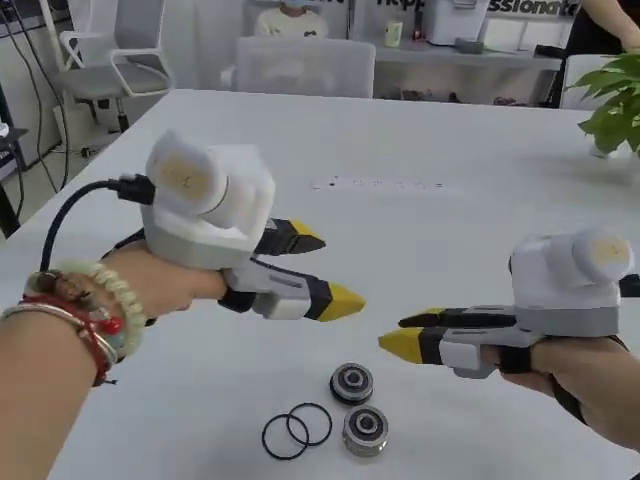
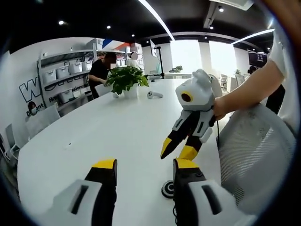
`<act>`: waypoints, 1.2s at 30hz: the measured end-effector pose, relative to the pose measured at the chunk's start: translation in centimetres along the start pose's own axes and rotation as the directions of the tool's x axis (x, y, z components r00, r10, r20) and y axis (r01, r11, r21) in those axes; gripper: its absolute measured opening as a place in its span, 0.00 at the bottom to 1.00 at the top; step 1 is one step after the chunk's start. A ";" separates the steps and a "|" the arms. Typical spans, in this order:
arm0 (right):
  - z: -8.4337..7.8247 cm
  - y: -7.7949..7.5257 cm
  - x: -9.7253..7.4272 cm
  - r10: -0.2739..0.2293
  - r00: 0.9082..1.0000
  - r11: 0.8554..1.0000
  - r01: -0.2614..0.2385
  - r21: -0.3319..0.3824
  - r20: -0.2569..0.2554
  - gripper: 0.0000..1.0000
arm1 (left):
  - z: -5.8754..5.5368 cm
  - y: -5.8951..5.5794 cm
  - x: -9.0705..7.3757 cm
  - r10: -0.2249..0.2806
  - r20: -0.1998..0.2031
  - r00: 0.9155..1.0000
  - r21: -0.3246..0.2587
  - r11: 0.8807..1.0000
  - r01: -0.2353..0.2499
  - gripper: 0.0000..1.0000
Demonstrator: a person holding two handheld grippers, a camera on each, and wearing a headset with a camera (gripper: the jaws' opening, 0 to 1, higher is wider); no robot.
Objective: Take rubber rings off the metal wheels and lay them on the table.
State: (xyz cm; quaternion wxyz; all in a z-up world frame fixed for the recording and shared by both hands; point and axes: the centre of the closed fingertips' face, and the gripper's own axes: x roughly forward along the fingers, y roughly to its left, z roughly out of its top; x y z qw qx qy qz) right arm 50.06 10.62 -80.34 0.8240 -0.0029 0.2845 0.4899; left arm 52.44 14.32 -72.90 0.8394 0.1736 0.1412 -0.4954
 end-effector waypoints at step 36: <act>-5.1 0.9 2.3 -0.011 0.983 0.985 -0.020 -0.170 -0.181 0.31 | -9.0 -5.5 3.4 -0.134 -0.182 0.974 0.116 0.981 0.157 0.16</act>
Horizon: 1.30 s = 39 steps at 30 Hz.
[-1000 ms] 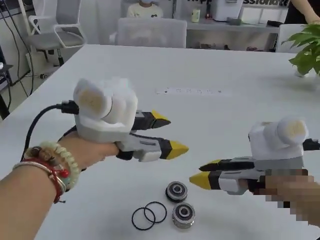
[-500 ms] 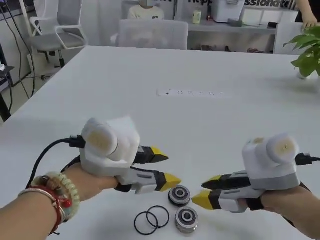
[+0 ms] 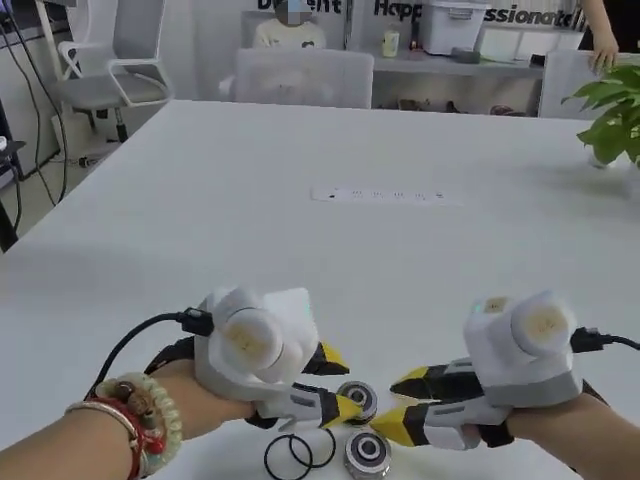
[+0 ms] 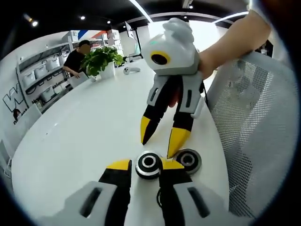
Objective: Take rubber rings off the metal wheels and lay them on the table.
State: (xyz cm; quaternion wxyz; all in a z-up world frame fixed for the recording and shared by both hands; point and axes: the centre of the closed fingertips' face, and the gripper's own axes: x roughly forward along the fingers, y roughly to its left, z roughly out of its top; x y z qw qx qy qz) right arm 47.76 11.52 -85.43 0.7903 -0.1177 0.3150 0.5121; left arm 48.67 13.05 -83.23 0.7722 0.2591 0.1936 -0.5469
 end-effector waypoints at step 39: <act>0.2 -0.1 0.4 -0.030 0.999 0.996 0.028 -0.085 -0.021 0.08 | 0.1 -0.1 0.7 0.019 0.061 0.998 -0.074 0.997 -0.014 0.06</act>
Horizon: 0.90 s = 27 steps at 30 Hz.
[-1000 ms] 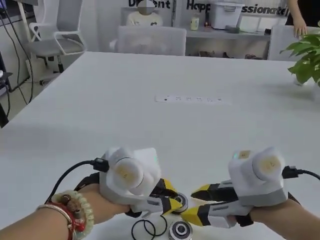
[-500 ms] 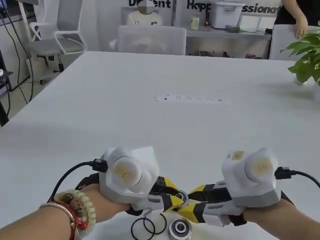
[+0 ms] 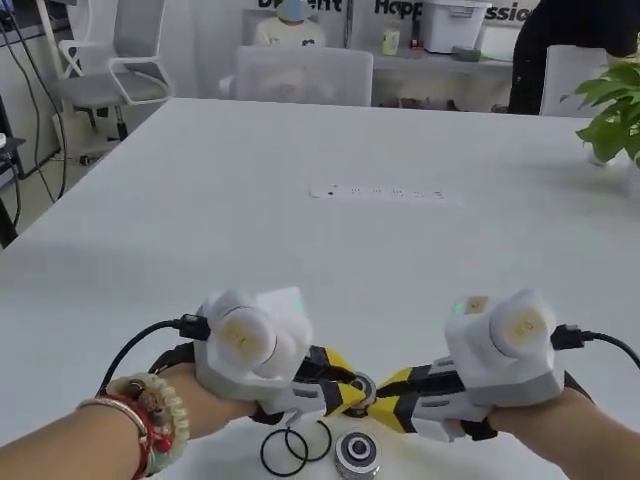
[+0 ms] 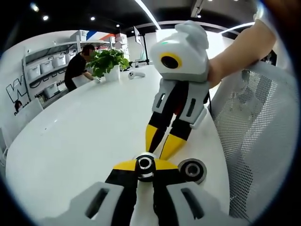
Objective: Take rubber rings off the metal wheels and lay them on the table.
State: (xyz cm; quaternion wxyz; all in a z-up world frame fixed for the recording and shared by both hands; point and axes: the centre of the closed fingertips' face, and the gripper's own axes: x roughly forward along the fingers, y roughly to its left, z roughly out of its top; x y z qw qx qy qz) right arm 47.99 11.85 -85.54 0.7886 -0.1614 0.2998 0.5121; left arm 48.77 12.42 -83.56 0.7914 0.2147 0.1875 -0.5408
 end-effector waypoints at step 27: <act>1.0 -1.7 -0.6 -0.052 0.996 0.882 0.011 0.471 0.075 0.00 | 0.0 0.4 0.1 0.018 -0.002 1.000 -0.009 1.000 -0.018 0.06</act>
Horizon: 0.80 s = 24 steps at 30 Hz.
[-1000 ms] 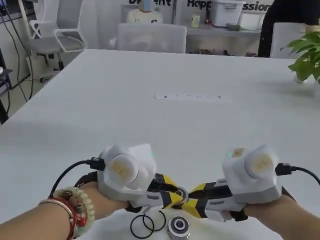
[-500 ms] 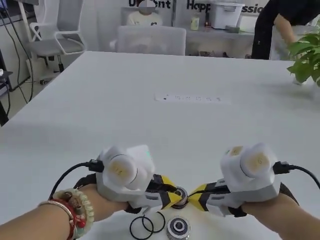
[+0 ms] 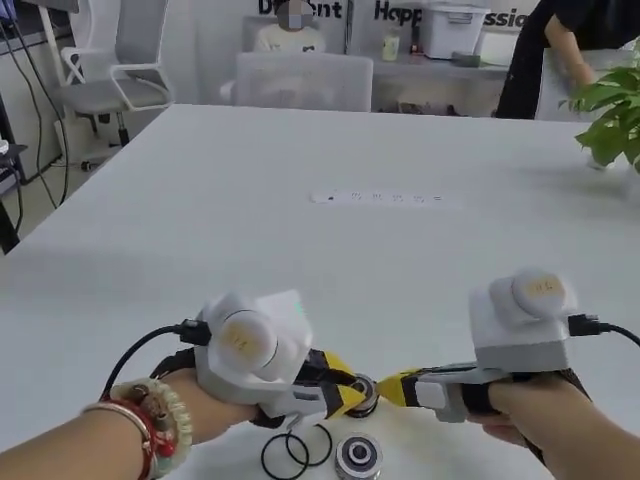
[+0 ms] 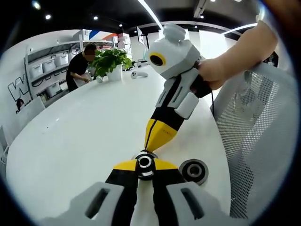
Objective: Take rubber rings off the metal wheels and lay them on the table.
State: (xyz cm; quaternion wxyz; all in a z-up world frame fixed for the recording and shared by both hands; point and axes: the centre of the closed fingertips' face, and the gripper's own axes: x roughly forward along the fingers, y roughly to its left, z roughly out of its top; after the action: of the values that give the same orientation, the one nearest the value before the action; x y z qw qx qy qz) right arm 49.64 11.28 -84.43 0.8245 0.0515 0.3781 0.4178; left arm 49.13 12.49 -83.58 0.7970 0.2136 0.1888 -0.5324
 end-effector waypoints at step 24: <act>0.2 1.0 -0.3 0.025 1.000 1.000 -0.025 0.004 -0.011 0.00 | 0.1 -0.2 0.0 -0.007 0.000 1.000 0.013 1.000 0.007 0.06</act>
State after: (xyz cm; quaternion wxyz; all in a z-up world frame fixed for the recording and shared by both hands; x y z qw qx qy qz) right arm 49.02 11.73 -83.68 0.8171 0.0556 0.3827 0.4276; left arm 48.92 12.32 -83.54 0.7940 0.2179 0.1859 -0.5363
